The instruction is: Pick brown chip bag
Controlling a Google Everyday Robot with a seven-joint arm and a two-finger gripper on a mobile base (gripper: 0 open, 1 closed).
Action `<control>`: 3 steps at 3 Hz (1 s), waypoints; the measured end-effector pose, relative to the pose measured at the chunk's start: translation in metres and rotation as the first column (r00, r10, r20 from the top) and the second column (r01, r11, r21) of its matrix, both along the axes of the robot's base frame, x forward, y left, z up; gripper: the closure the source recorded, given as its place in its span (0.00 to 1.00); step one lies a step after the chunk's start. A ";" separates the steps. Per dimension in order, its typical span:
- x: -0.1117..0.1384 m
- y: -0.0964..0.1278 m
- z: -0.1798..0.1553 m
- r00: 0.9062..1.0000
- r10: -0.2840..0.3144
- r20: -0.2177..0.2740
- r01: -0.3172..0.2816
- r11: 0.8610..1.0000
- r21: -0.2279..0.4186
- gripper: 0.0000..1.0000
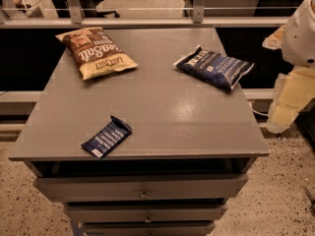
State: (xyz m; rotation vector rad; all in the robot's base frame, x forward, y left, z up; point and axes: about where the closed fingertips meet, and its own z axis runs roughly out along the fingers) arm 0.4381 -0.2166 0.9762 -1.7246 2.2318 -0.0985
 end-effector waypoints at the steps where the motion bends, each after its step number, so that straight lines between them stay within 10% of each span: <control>1: 0.000 0.000 0.000 1.000 0.000 0.000 0.000 1.000 0.000 0.00; 3: 0.066 0.033 -0.017 0.999 0.025 0.044 -0.031 0.988 0.153 0.00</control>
Offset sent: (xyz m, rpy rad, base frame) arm 0.0488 0.0169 -0.0229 0.1394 -0.0056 0.0103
